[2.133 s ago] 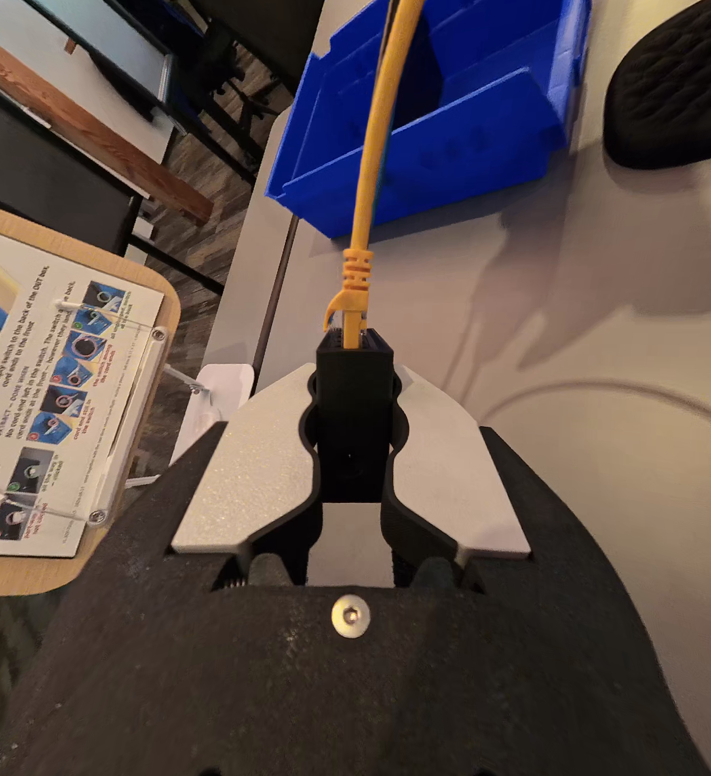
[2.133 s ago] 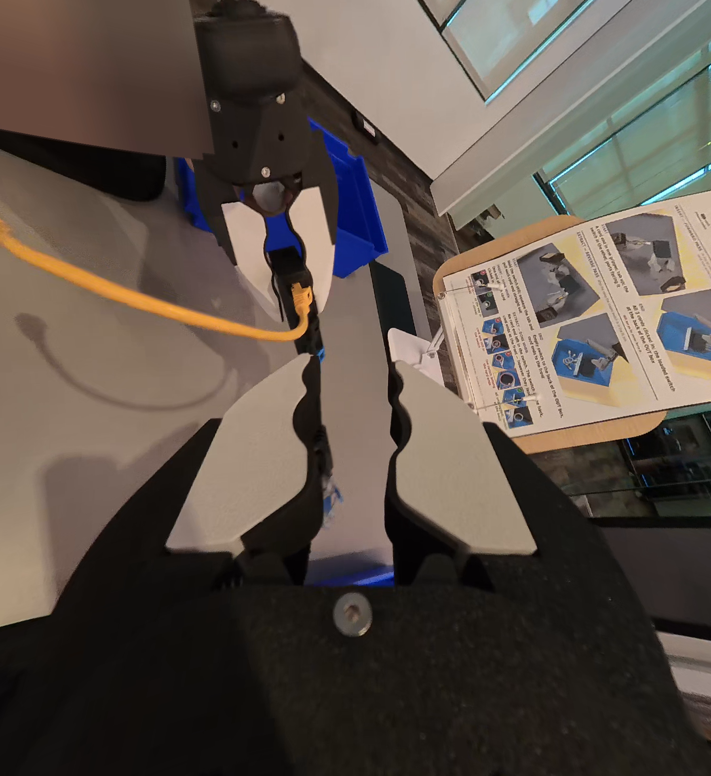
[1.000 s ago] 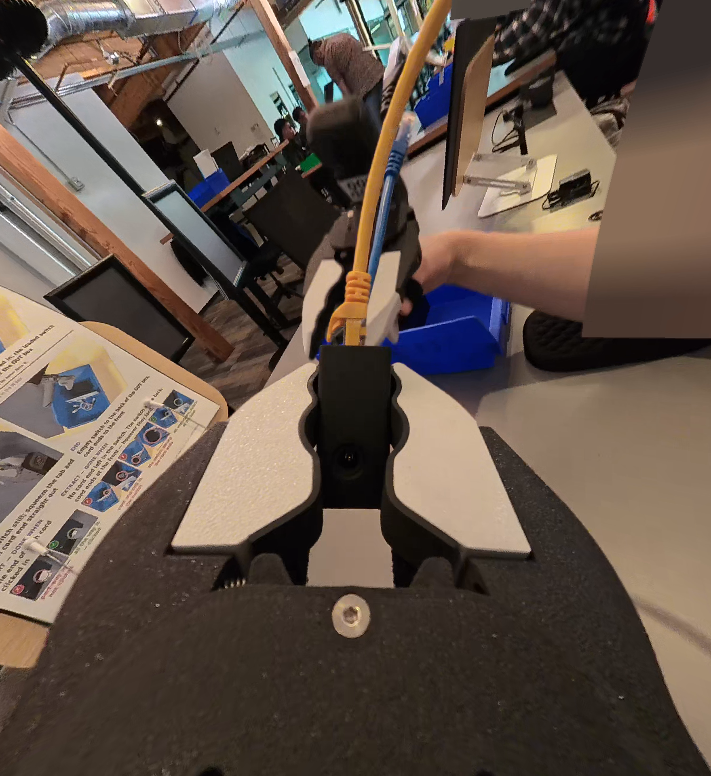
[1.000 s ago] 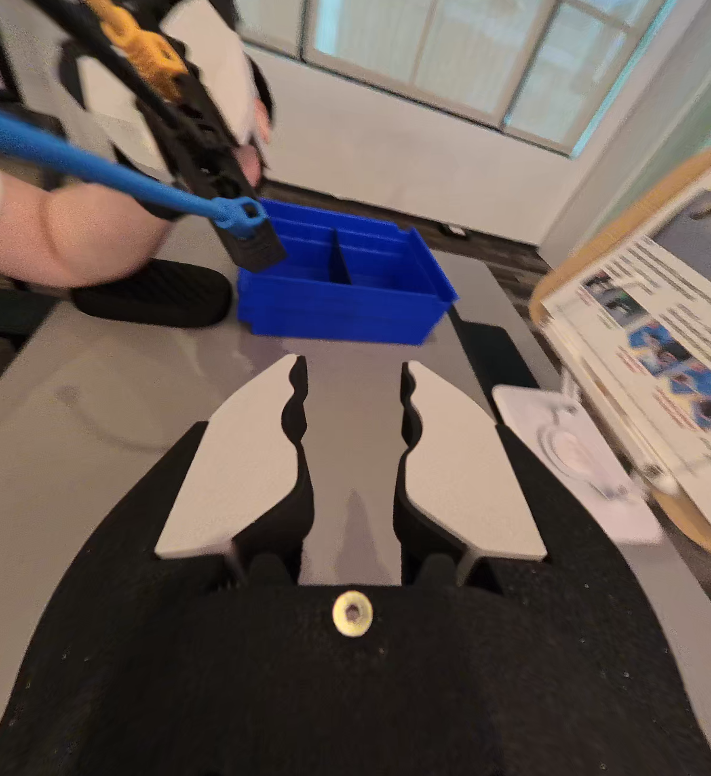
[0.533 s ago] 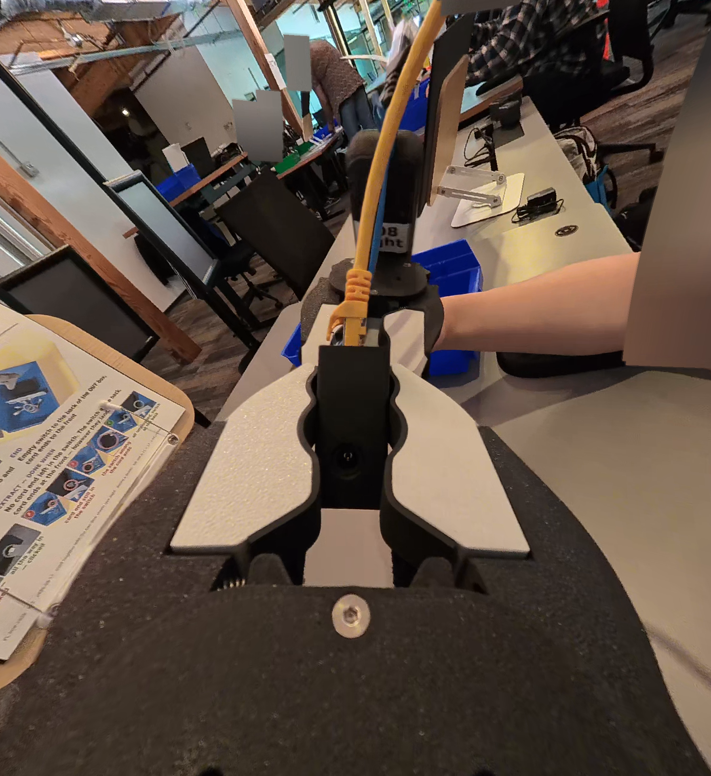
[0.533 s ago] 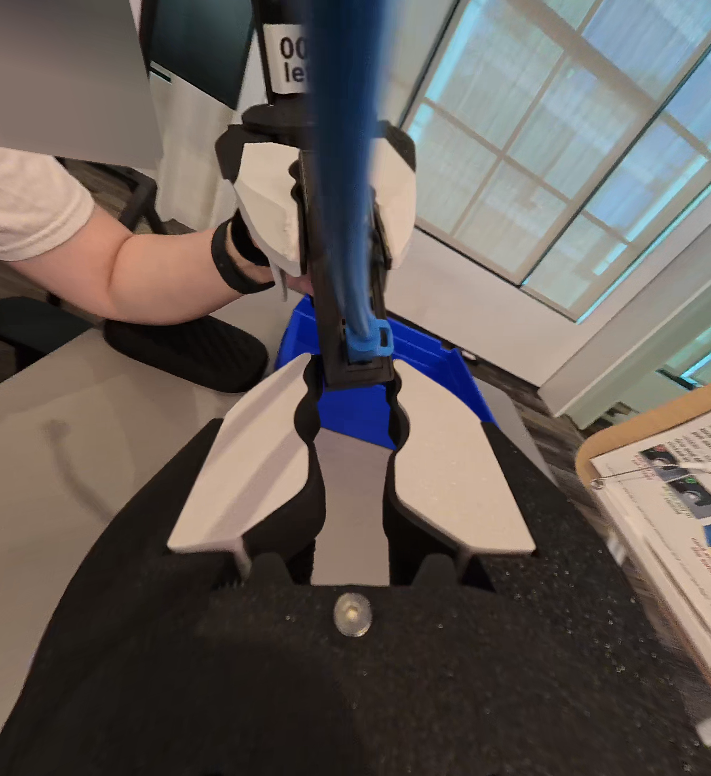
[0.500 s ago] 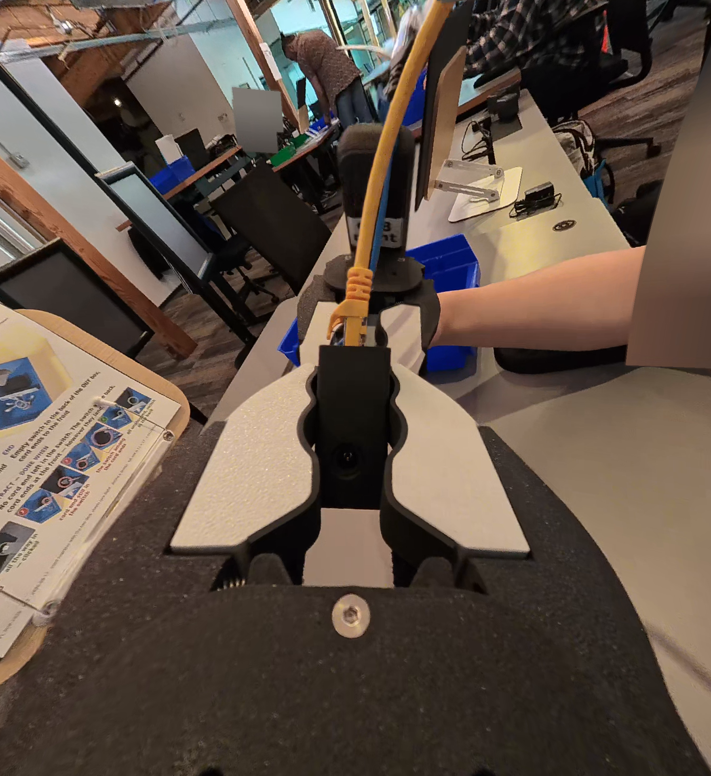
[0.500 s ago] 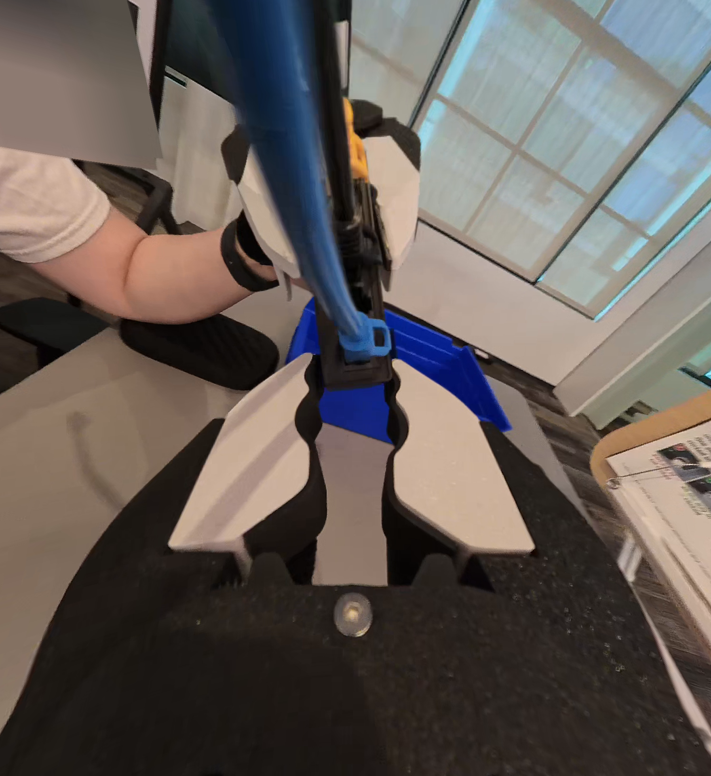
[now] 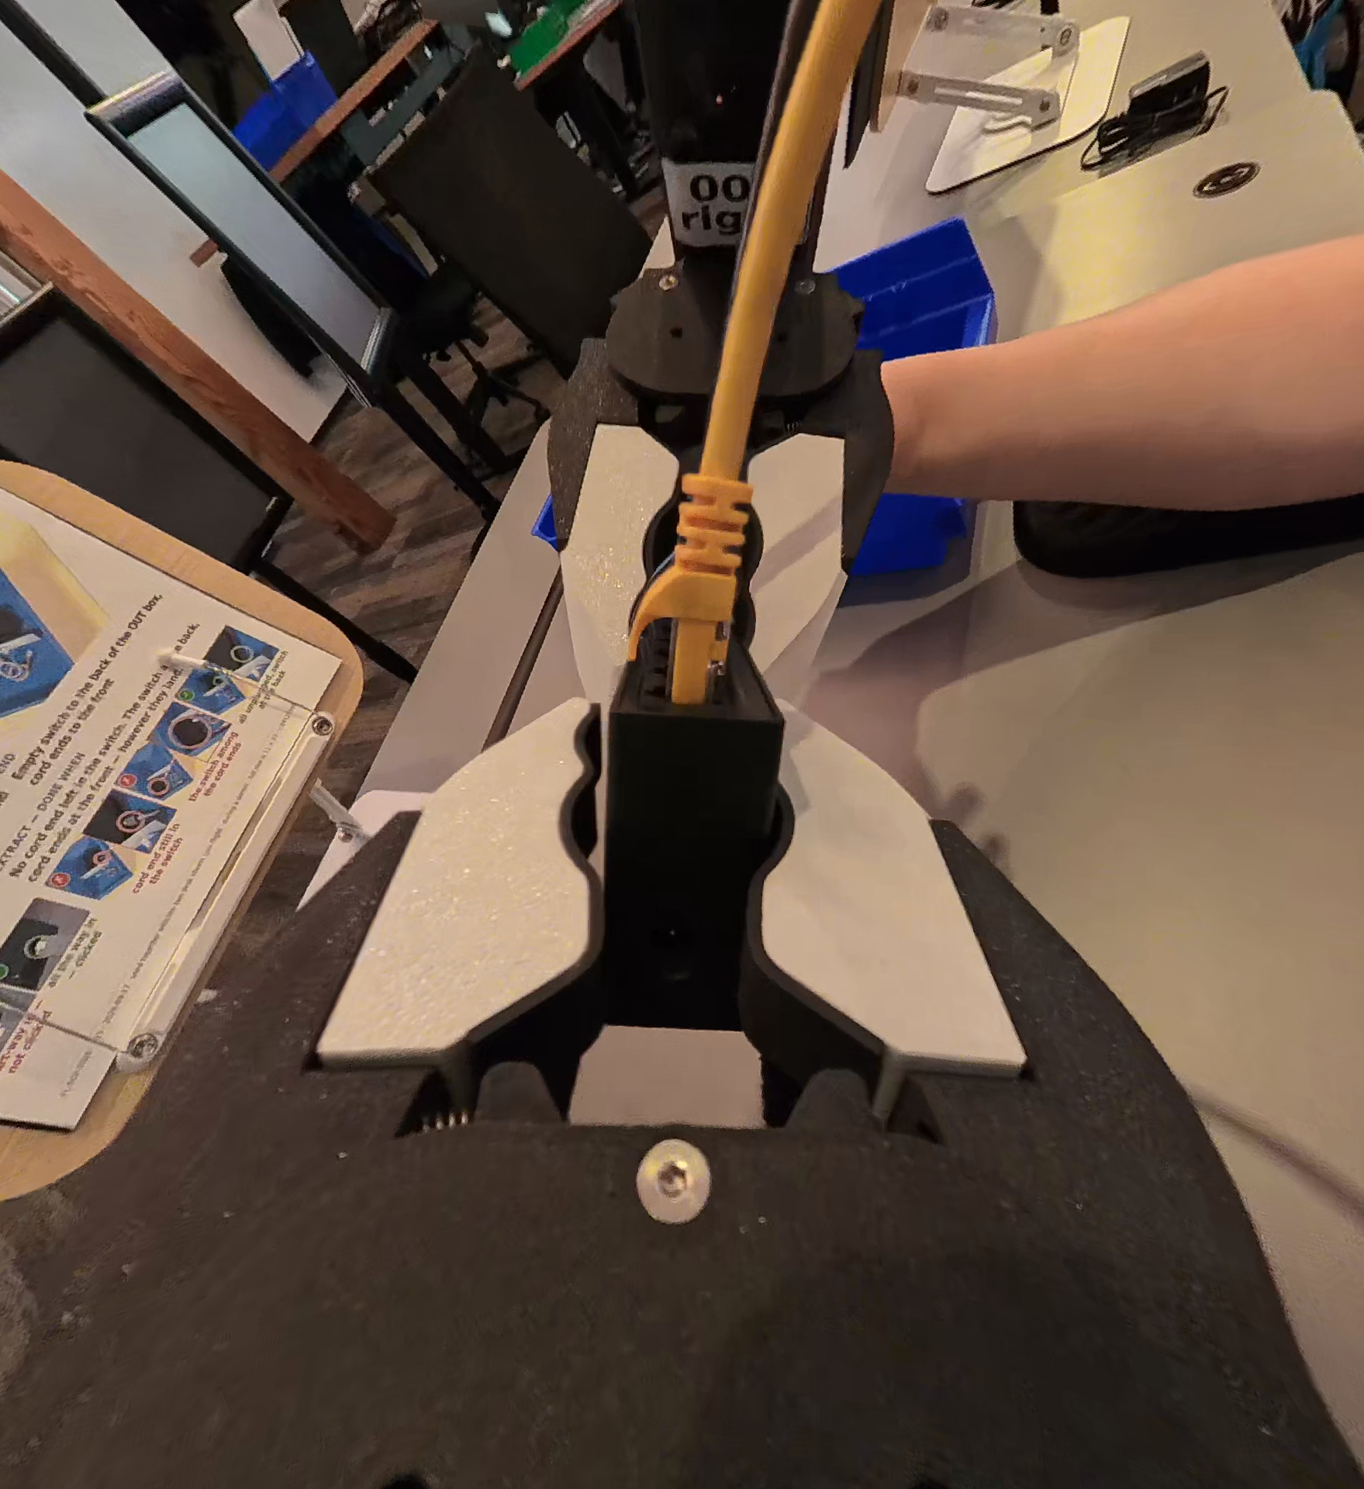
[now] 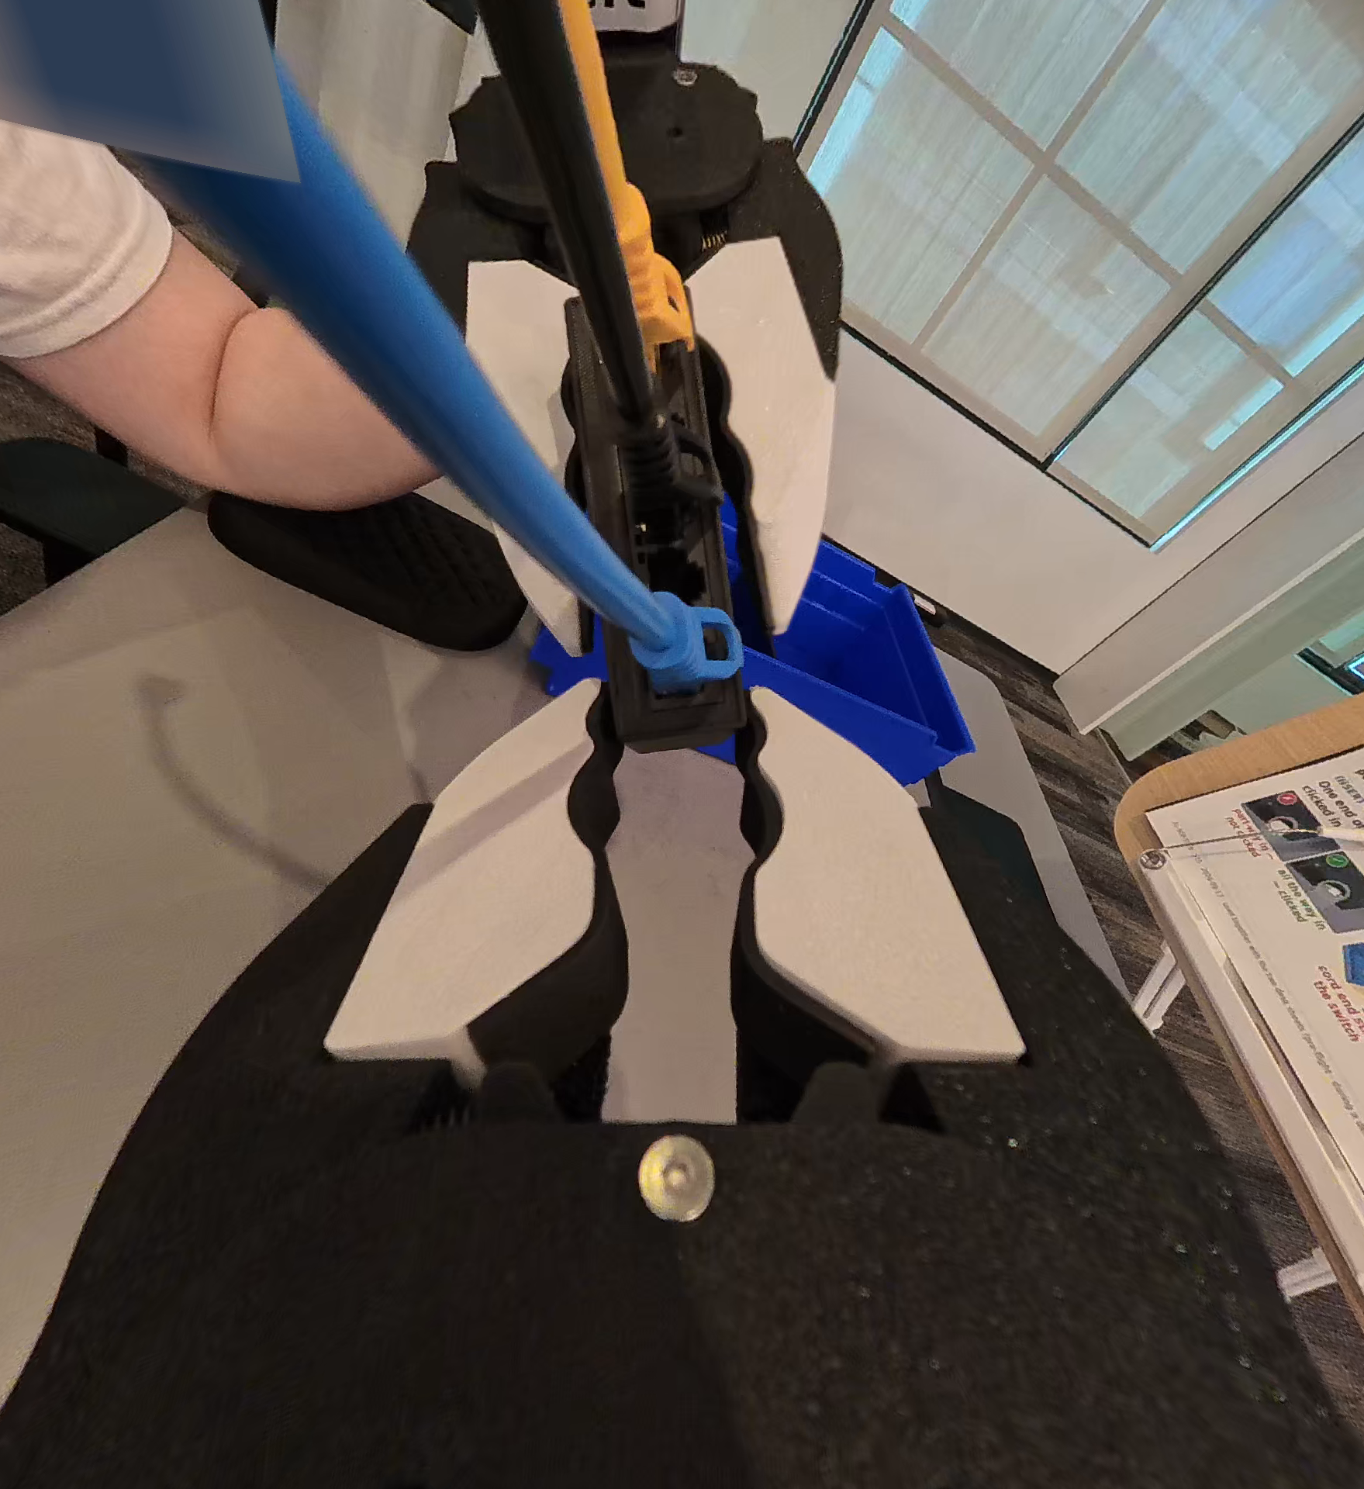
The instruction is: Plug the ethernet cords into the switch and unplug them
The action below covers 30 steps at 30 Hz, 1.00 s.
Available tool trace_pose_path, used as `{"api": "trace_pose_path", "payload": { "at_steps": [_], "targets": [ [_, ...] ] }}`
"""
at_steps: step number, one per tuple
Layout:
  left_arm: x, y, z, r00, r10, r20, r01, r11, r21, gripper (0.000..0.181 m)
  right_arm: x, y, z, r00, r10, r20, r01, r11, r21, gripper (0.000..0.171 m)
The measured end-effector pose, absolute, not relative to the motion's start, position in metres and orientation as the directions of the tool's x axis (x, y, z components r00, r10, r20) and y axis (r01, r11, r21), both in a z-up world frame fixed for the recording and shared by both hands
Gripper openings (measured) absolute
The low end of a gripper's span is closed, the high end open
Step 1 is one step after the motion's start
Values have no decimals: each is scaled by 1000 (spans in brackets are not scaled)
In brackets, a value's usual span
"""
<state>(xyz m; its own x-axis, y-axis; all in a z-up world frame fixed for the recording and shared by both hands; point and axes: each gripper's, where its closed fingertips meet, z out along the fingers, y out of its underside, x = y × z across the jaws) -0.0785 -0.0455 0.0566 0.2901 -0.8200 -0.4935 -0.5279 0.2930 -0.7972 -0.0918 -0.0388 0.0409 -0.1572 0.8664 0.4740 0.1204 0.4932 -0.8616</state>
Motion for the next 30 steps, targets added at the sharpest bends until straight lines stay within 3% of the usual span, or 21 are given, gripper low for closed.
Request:
{"api": "trace_pose_path", "payload": {
  "at_steps": [13,21,24,30],
  "targets": [
    [-76,-38,42,272,-800,-535,-572,312,-759,29,-84,-33,35,-148,852,502,198,523,-829,26],
    [-76,-31,57,344,-707,-618,-542,387,-746,29,-73,-26,57,-63,866,496,113,500,-858,32],
    [-85,-29,66,364,-697,-618,-539,384,-750,29,-59,-15,60,-15,861,508,182,502,-845,35],
    [-115,-7,65,384,-637,-669,-629,350,-694,29,-6,-28,126,125,791,598,244,560,-792,30]
  ]
}}
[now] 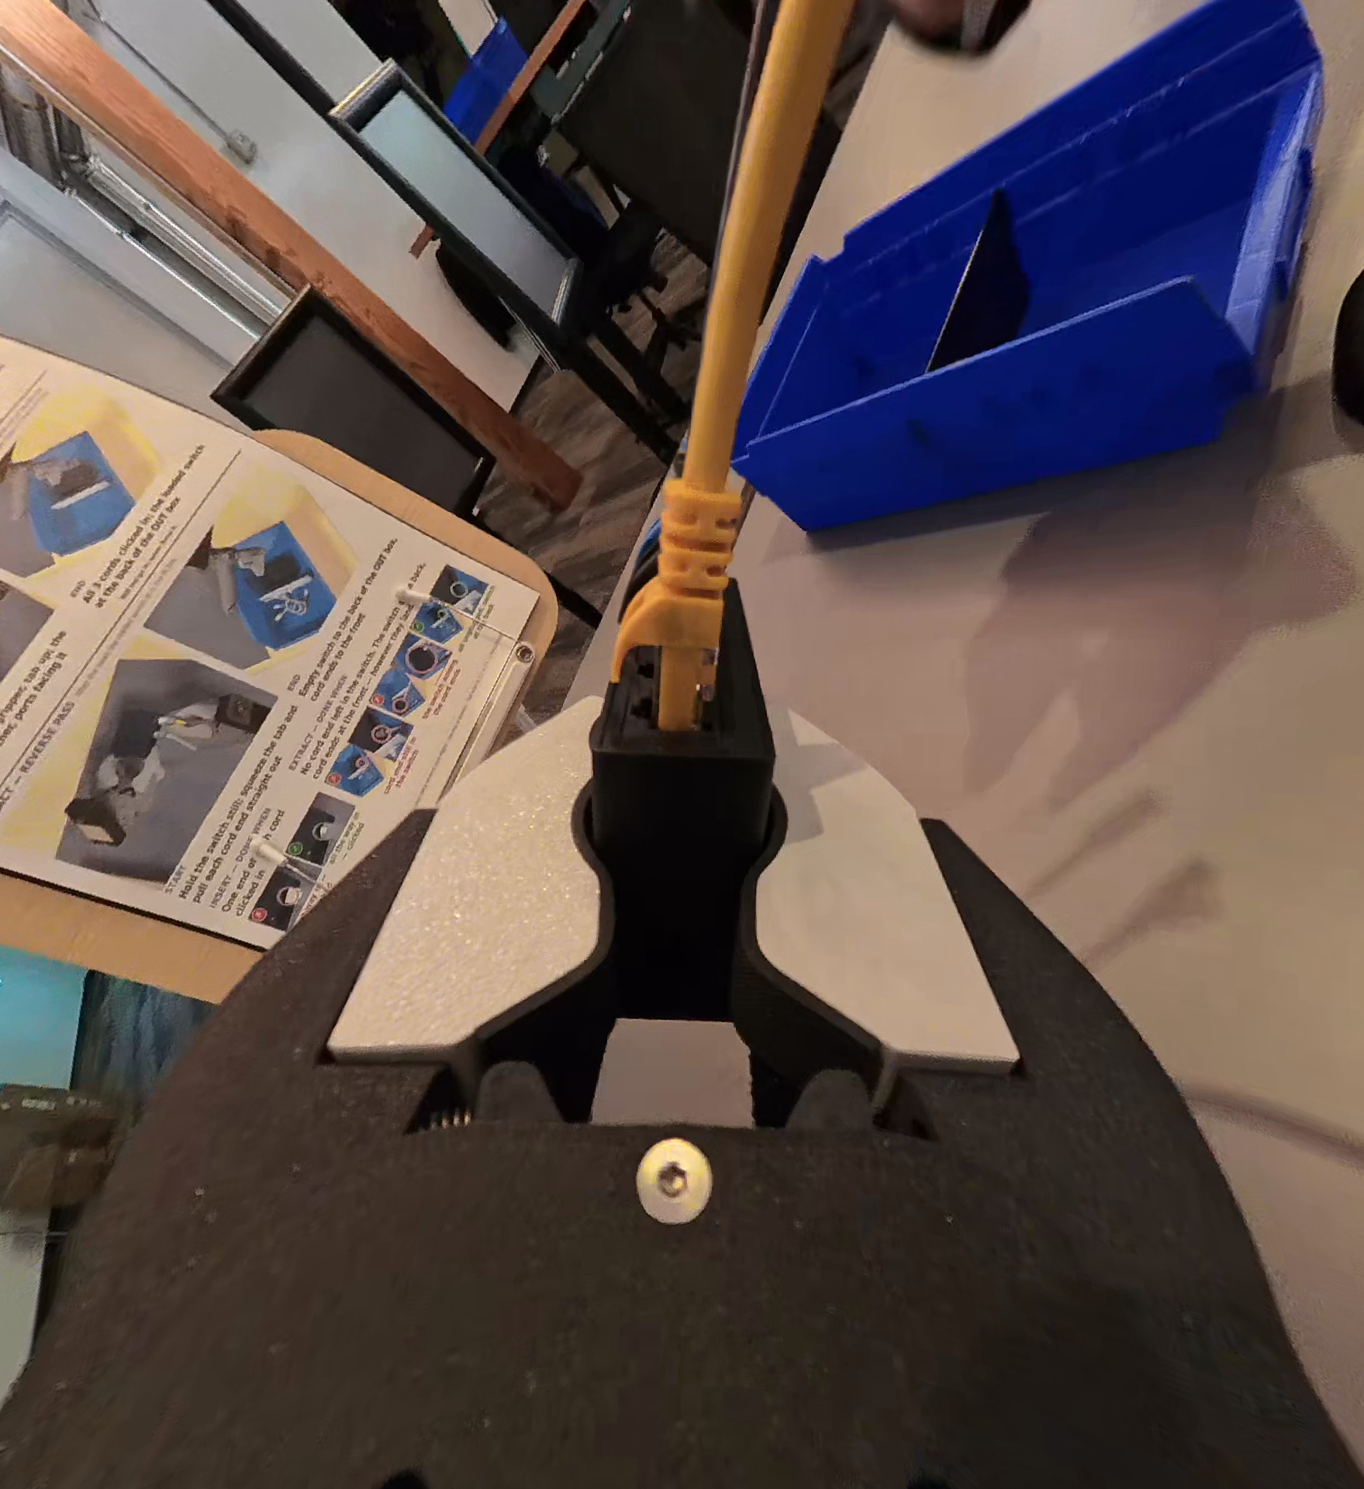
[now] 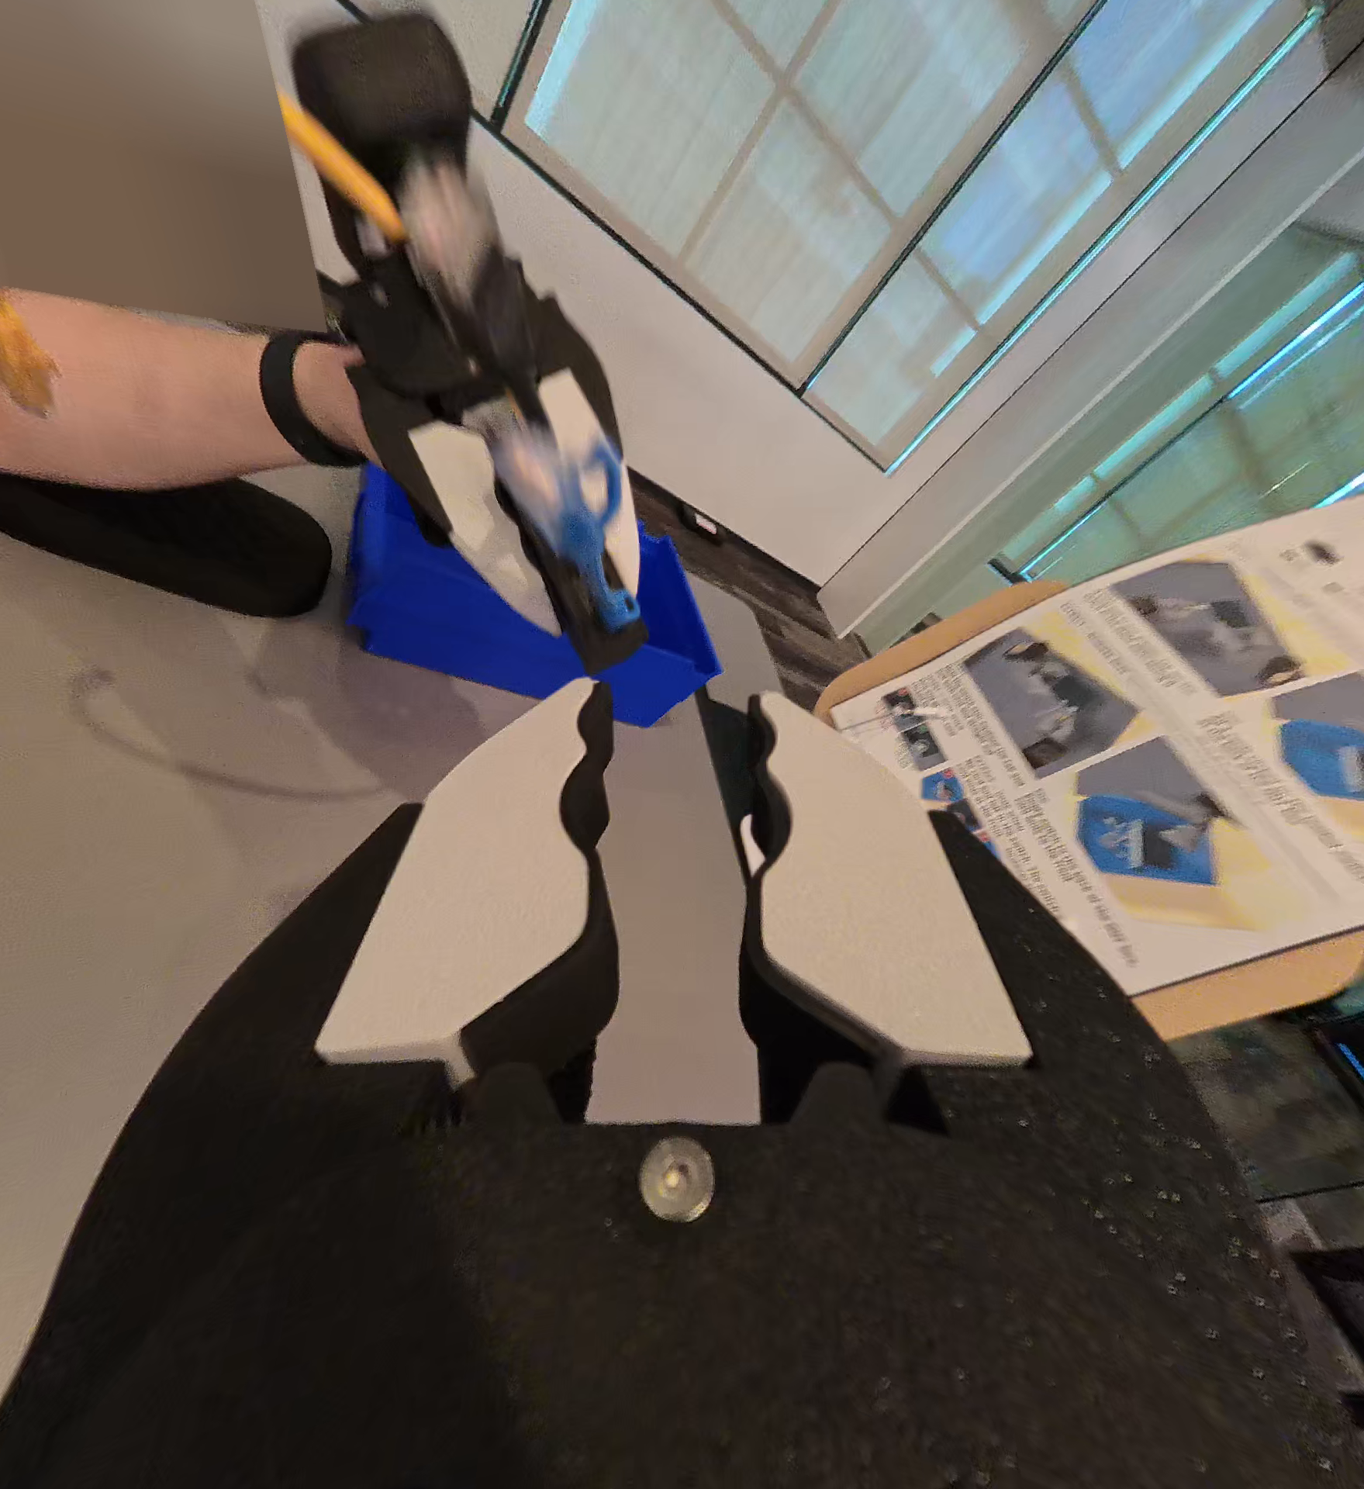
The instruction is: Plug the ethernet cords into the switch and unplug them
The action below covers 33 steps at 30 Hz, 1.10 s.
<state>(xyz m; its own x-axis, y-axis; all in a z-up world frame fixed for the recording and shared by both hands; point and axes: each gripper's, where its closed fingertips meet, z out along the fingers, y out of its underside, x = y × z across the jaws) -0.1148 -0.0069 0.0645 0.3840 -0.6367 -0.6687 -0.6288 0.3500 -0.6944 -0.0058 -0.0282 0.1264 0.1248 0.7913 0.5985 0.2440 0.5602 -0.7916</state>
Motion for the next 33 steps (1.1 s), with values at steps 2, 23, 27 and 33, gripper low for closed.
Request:
{"api": "trace_pose_path", "payload": {
  "at_steps": [2,23,27,33],
  "targets": [
    [-120,-2,62,387,-645,-659,-637,330,-696,29,1,-47,154,118,754,646,263,604,-753,30],
    [-113,4,39,351,-657,-667,-701,289,-652,30,-84,-60,127,-341,733,589,688,621,-375,29],
    [-111,5,36,347,-666,-661,-698,288,-656,30,-83,-59,125,-347,740,577,690,618,-377,27],
    [-113,5,39,352,-655,-669,-702,289,-651,30,-78,-60,131,-337,738,585,724,600,-340,29]
  ]
}}
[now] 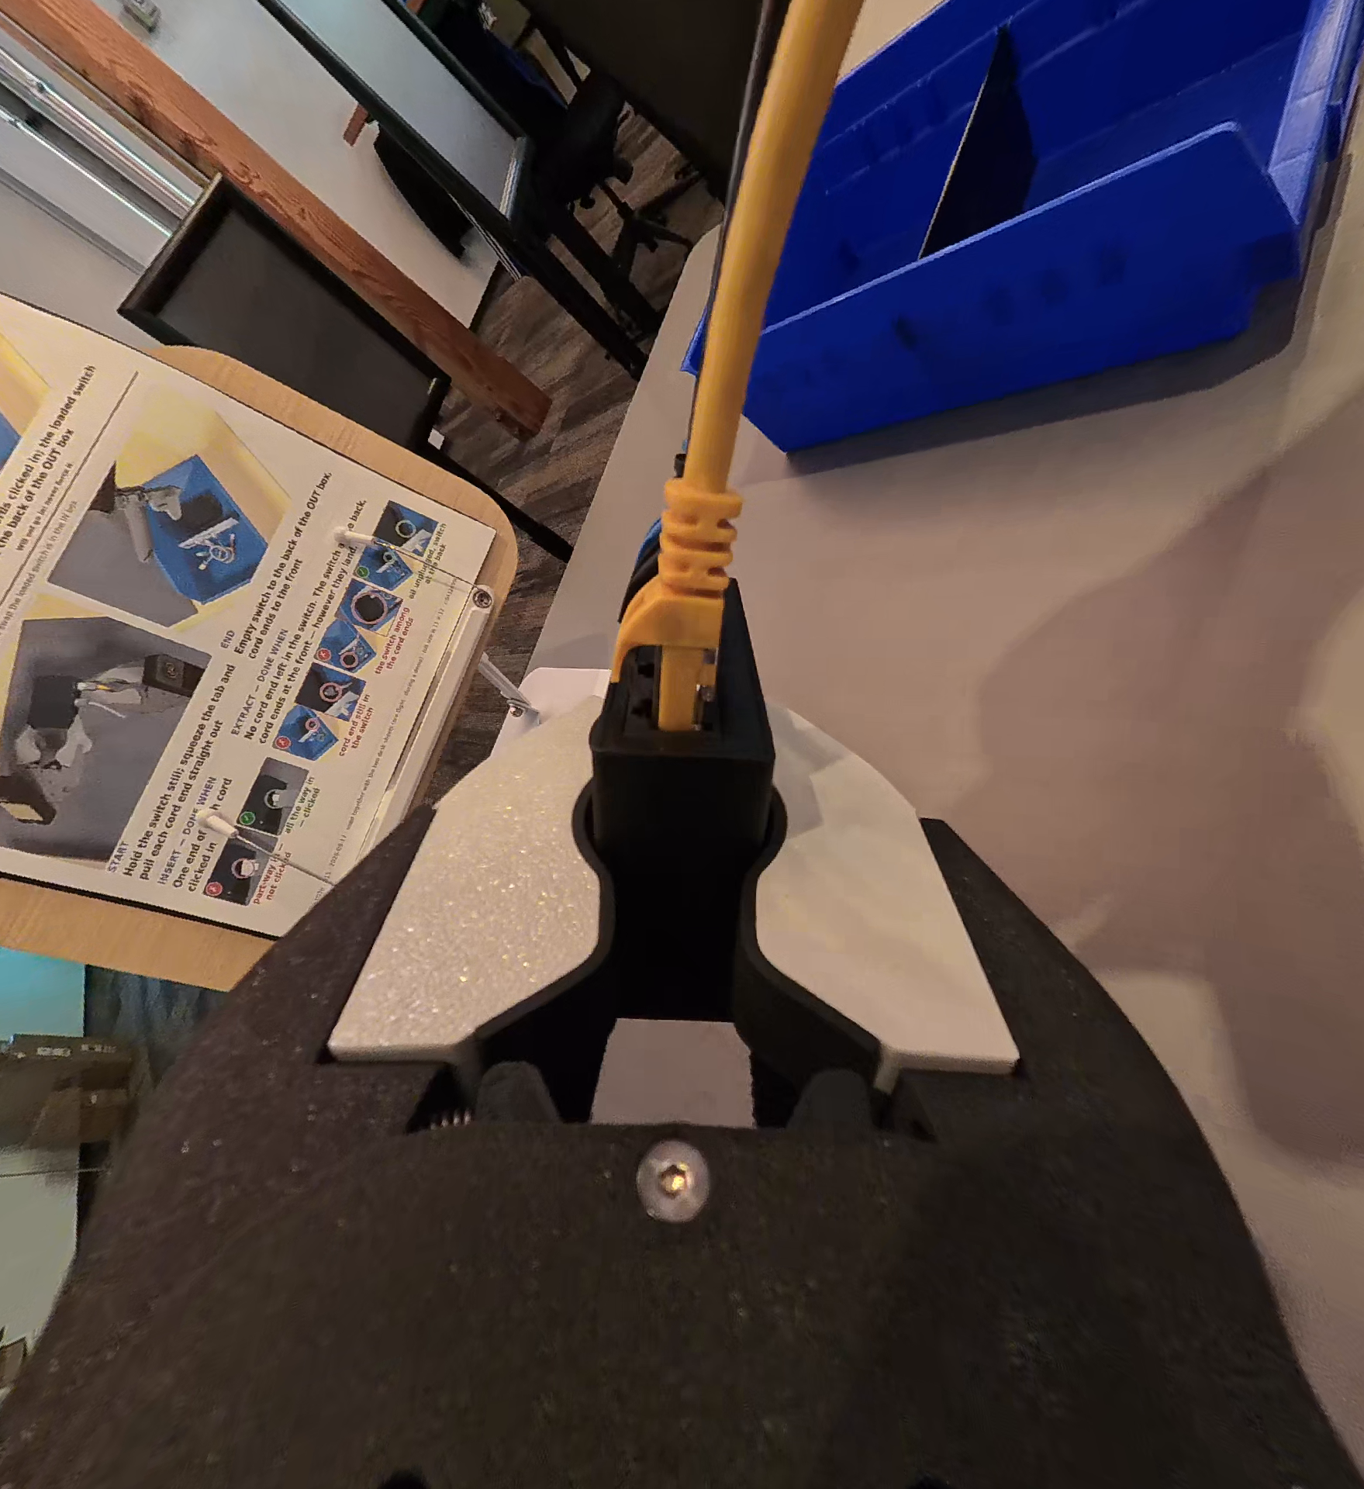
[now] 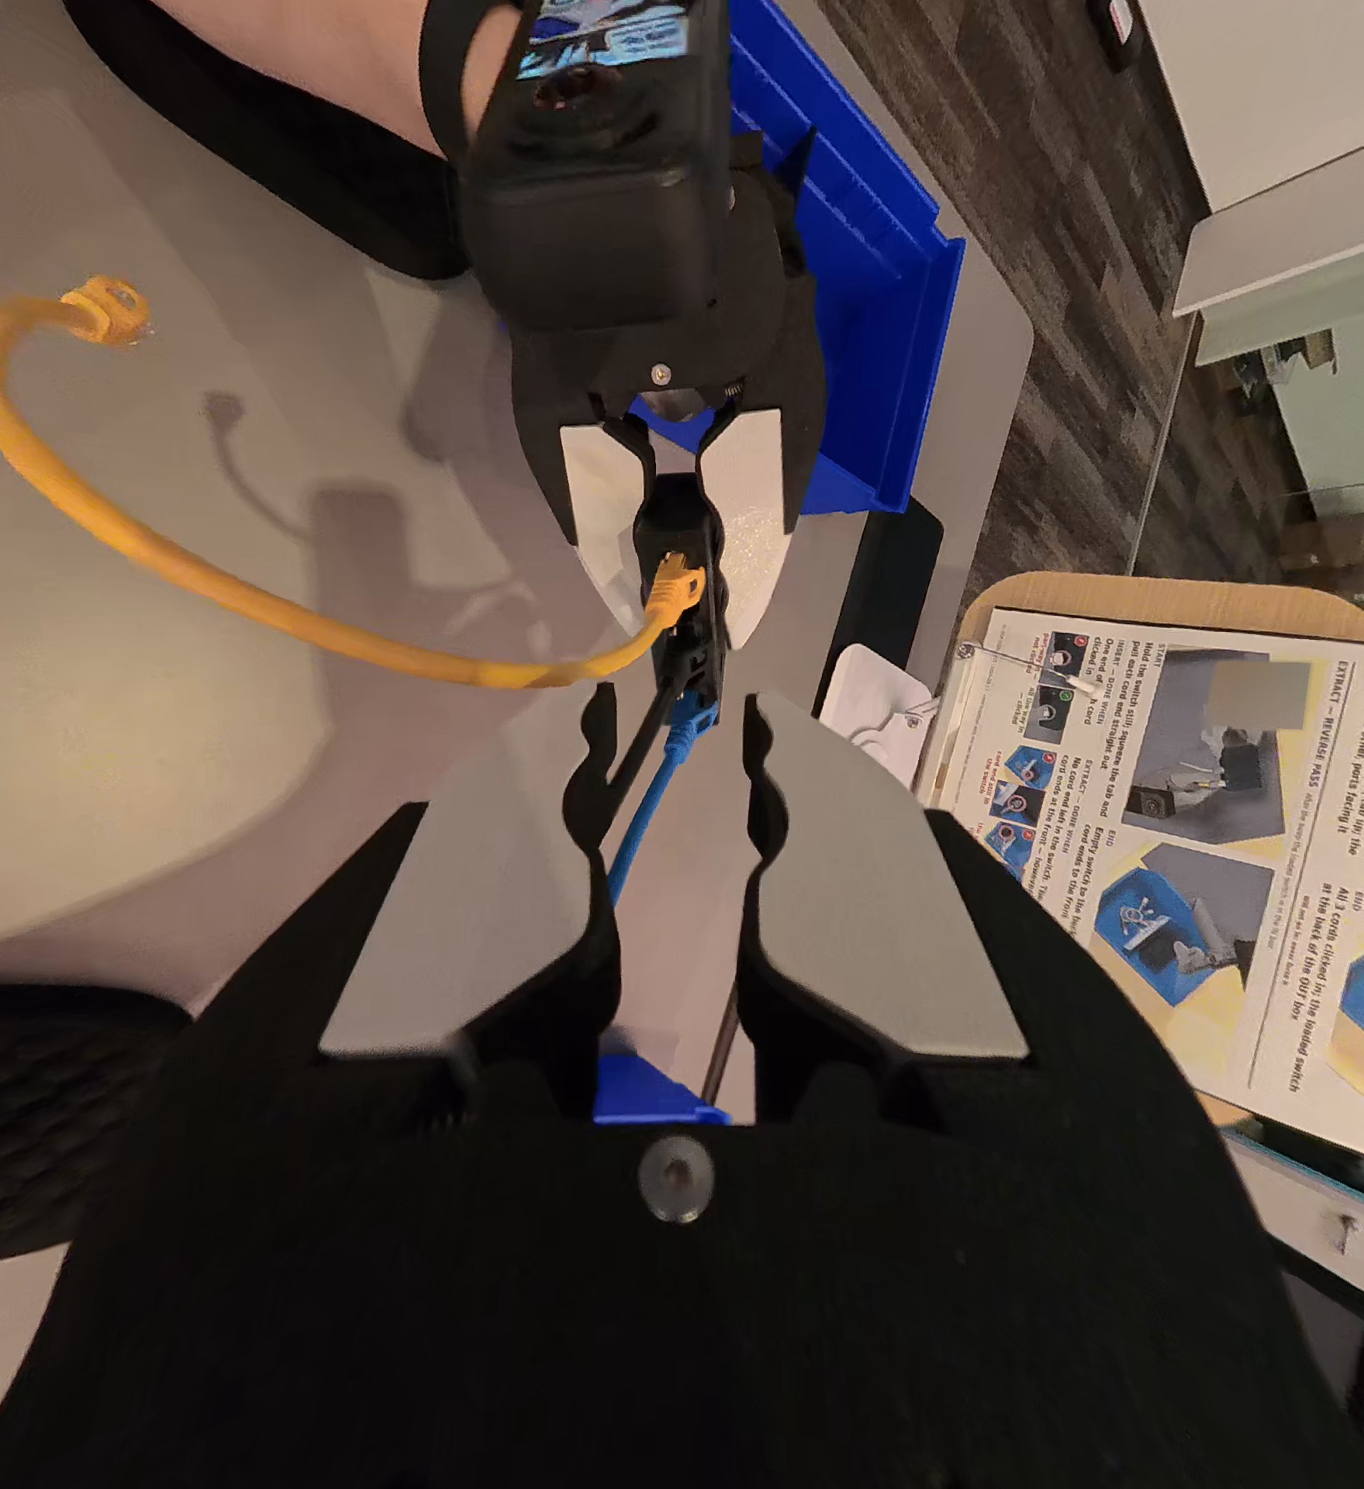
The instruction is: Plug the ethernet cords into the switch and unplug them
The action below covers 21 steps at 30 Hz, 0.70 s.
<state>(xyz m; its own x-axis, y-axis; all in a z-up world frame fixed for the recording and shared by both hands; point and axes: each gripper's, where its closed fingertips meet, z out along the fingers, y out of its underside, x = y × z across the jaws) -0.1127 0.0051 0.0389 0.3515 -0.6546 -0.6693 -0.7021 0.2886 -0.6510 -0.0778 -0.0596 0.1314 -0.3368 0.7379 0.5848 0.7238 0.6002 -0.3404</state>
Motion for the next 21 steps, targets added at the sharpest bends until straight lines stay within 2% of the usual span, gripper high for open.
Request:
{"api": "trace_pose_path", "payload": {
  "at_steps": [4,10,15,19,21],
  "targets": [
    [-115,6,40,360,-654,-665,-698,284,-657,30,-74,-69,137,-337,717,610,747,598,-290,29],
    [-118,8,45,381,-652,-655,-686,275,-673,29,-66,-90,139,-313,744,590,782,554,-284,28],
    [-120,6,52,406,-655,-638,-663,269,-699,30,-64,-87,142,-242,692,680,801,538,-263,29],
    [-115,4,50,405,-664,-628,-661,262,-703,29,-66,-80,140,-260,595,761,821,551,-150,28],
    [-111,1,48,393,-665,-635,-666,270,-695,29,-70,-82,135,-289,623,726,816,557,-153,28]
  ]
}}
